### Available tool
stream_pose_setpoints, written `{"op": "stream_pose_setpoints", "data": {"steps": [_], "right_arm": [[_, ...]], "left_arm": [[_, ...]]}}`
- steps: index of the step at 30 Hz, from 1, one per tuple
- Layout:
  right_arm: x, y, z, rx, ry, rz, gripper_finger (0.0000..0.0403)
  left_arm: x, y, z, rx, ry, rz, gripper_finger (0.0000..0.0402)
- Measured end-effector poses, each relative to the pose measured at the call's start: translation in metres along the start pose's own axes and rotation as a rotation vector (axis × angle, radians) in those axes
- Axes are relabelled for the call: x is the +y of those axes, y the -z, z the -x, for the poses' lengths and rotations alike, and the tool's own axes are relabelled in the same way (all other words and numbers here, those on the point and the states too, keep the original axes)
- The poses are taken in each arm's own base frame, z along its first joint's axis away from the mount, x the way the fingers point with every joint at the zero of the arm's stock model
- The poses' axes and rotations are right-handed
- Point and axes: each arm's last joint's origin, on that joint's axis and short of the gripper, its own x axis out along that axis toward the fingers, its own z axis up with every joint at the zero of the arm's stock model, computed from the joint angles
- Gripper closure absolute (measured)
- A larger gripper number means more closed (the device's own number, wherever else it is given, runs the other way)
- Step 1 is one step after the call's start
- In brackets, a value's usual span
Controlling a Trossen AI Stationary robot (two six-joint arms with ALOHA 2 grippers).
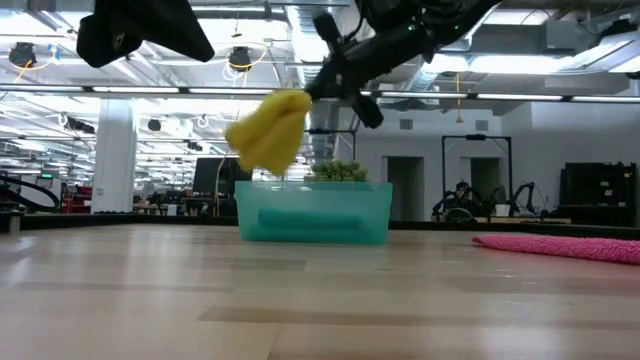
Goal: Fold microfiber towels
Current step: Put the yellow micro fiber cloth into the bin on top of the green micro fiber cloth
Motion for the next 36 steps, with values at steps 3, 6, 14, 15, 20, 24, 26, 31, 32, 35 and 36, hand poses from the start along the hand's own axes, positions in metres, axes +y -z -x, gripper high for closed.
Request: {"op": "stream_pose_setpoints", "data": {"steps": [3,6,14,15,20,24,26,31,32,35,36], "right_arm": [[-0.01,0.01,-0.001,0.082,0.091,-0.012,0.0394],[-0.028,0.027,-0.007,0.15,0.181,-0.046,0.0394],[-0.065,0.044,0.002,0.266,0.405,-0.104,0.0389],[-0.066,0.043,0.003,0.266,0.421,-0.103,0.0386],[-0.069,0.043,0.004,0.274,0.447,-0.051,0.036],[-0.069,0.043,0.005,0.278,0.458,-0.017,0.0322],[-0.071,0.042,0.005,0.272,0.48,0.001,0.0298],[-0.068,0.022,0.017,0.23,0.472,0.048,0.0243],[-0.067,0.019,0.021,0.236,0.476,0.068,0.0236],[-0.053,0.014,0.025,0.232,0.419,0.2,0.0222],[-0.045,0.017,0.025,0.235,0.381,0.263,0.0221]], "left_arm": [[0.0,0.0,0.0,0.001,-0.001,-0.001,0.0401],[0.0,0.0,0.0,0.001,-0.003,-0.003,0.0401],[0.0,0.0,0.0,0.0,-0.004,-0.019,0.0401],[0.0,0.0,0.0,-0.001,-0.004,-0.024,0.0401],[0.0,0.0,0.0,-0.003,-0.005,-0.037,0.0401],[0.0,0.0,0.0,-0.005,-0.006,-0.037,0.0401],[0.0,0.0,0.0,-0.005,-0.006,-0.037,0.0401],[0.0,0.0,0.0,-0.004,-0.005,-0.037,0.0402],[0.0,0.0,0.0,-0.003,-0.005,-0.037,0.0401],[0.0,0.0,0.0,-0.003,-0.005,-0.037,0.0401],[0.0,0.0,0.0,-0.003,-0.005,-0.037,0.0401]]}}
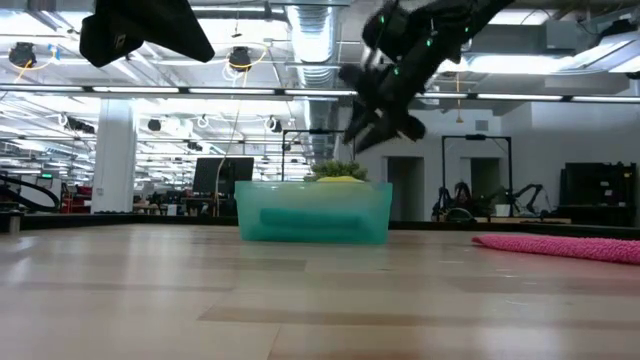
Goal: Fold microfiber towels
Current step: Put the yellow micro fiber cloth into the bin on top of the green micro fiber cloth, then fold the pink micro fiber cloth
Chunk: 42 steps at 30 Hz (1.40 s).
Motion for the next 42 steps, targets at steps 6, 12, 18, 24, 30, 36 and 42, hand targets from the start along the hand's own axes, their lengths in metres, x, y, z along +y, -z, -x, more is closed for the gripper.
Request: {"op": "stream_pose_setpoints", "data": {"steps": [6,12,18,24,30,36,42], "right_arm": [[0.043,0.02,-0.012,-0.006,-0.109,0.233,0.0237],[0.04,0.035,-0.047,0.064,-0.065,0.218,0.0267],[0.016,0.04,-0.072,0.143,0.013,0.118,0.0288],[0.004,0.016,-0.068,0.132,0.045,0.072,0.0291],[-0.002,-0.022,-0.03,0.098,0.063,0.099,0.0291],[0.002,-0.024,0.052,0.179,0.086,0.208,0.0291],[0.008,0.049,0.108,0.355,0.099,0.243,0.029]], "left_arm": [[0.0,0.0,0.0,0.001,-0.003,0.002,0.0401],[0.0,0.0,0.0,0.006,-0.003,0.0,0.0401],[0.0,0.001,0.0,0.017,0.001,-0.001,0.0401],[0.0,0.001,0.0,0.028,0.003,-0.006,0.0401],[0.001,0.001,0.0,0.016,-0.006,-0.018,0.0401],[0.001,0.0,0.0,0.009,-0.002,-0.018,0.0383],[-0.004,0.0,0.0,0.021,0.039,-0.034,0.032]]}}
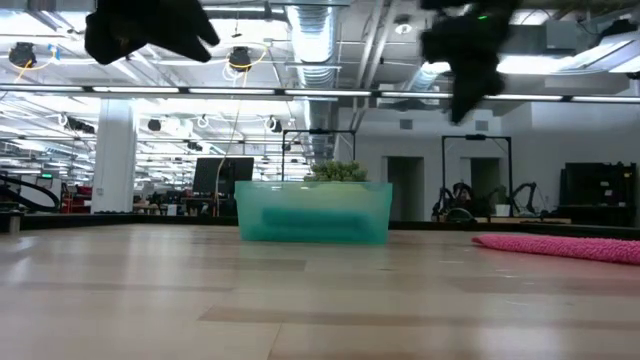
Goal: Fold microfiber towels
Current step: Fold the pink micro fiber cloth
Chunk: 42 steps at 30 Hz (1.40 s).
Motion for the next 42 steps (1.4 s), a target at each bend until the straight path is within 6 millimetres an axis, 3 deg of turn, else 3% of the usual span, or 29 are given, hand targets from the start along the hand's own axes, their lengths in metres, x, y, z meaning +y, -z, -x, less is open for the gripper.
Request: {"op": "stream_pose_setpoints", "data": {"steps": [6,9,12,20,27,35,42], "right_arm": [[0.021,0.084,-0.029,0.076,-0.015,-0.03,0.0288],[0.023,0.111,-0.048,0.139,0.008,-0.058,0.0271],[0.021,0.125,-0.064,0.169,0.055,-0.054,0.0243],[0.025,0.118,-0.105,0.092,0.049,0.01,0.0193],[0.035,0.113,-0.132,0.159,0.034,0.037,0.0233],[0.079,0.098,-0.114,0.007,-0.171,0.066,0.0386],[0.12,0.089,-0.096,-0.21,-0.384,-0.033,0.0379]], "left_arm": [[-0.007,-0.008,-0.003,-0.046,0.067,0.036,0.0258],[-0.01,-0.016,-0.007,-0.076,0.093,0.05,0.0244],[-0.011,-0.025,-0.012,-0.078,0.13,0.042,0.0241],[-0.015,-0.031,-0.028,-0.061,0.193,0.029,0.024],[-0.026,-0.014,-0.05,-0.007,0.232,0.053,0.024],[-0.039,0.012,-0.08,0.012,0.262,0.086,0.024],[-0.044,0.029,-0.104,-0.017,0.271,0.104,0.024]]}}
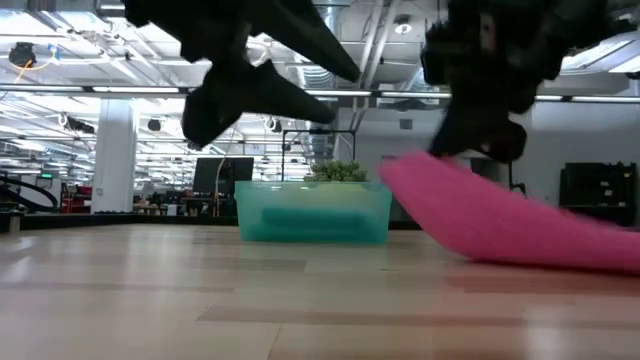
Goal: Fold microfiber towels
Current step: Fold the pink micro fiber cloth
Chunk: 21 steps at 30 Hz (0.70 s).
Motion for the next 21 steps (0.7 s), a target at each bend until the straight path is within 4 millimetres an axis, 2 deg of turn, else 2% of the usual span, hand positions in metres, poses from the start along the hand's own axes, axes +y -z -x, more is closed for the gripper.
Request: {"op": "stream_pose_setpoints", "data": {"steps": [5,9,21], "right_arm": [[0.015,0.004,0.002,-0.071,-0.038,-0.017,0.0397],[0.021,0.01,0.003,-0.073,-0.041,-0.021,0.0387],[0.031,0.013,0.006,-0.117,-0.089,-0.008,0.0391]], "left_arm": [[0.003,0.007,-0.01,-0.056,-0.02,0.011,0.024],[0.005,0.007,-0.011,-0.118,-0.069,0.027,0.024],[0.005,0.0,-0.015,-0.14,-0.06,-0.13,0.024]]}}
